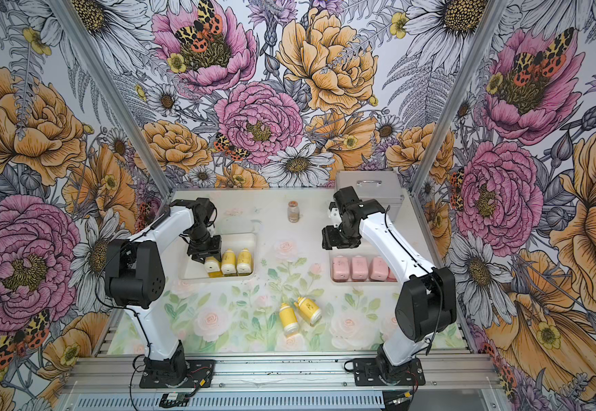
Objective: Place the pencil sharpeners by color into the storage box
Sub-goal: Place the pencil sharpener in the storage box.
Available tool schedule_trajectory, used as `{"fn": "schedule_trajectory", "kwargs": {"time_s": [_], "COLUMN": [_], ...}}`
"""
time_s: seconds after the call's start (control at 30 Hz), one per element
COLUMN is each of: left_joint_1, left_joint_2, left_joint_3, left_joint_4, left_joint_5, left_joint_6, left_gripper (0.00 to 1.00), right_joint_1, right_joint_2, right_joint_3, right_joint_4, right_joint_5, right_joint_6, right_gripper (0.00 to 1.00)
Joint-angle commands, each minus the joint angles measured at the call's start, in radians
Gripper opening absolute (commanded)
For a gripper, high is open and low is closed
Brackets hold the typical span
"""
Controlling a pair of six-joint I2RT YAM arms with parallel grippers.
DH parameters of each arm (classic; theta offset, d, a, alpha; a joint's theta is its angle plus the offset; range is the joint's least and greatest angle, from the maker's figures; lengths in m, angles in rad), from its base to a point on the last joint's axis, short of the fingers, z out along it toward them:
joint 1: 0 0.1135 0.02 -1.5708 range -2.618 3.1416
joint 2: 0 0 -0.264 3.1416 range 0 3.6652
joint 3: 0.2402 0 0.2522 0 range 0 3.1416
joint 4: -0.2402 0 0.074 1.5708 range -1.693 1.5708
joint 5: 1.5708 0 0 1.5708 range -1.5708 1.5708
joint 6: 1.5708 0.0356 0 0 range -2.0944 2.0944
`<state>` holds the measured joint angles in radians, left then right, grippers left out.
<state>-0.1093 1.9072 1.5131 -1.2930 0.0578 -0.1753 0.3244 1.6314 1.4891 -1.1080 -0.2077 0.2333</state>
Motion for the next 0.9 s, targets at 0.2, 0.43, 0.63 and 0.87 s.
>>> {"fn": "schedule_trajectory", "kwargs": {"time_s": [0.2, 0.43, 0.63, 0.87], "left_joint_1": [-0.009, -0.010, -0.009, -0.010], "left_joint_2": [0.008, 0.010, 0.017, 0.021], "left_joint_3": [0.003, -0.030, -0.044, -0.071], "left_joint_4": [0.023, 0.047, 0.059, 0.074], "left_joint_5": [0.005, 0.006, 0.007, 0.007], "left_joint_6": [0.013, 0.009, 0.006, 0.002], "left_gripper": [0.25, 0.27, 0.27, 0.27], "right_joint_1": [0.010, 0.010, 0.010, 0.011], "right_joint_2": [0.002, 0.003, 0.004, 0.005], "right_joint_3": [-0.004, -0.004, -0.005, -0.004], "right_joint_4": [0.019, 0.020, 0.020, 0.020], "right_joint_5": [-0.004, -0.004, -0.002, -0.004], "right_joint_6": [-0.017, -0.018, -0.018, -0.018], "right_gripper": [0.65, 0.65, 0.65, 0.65]}}
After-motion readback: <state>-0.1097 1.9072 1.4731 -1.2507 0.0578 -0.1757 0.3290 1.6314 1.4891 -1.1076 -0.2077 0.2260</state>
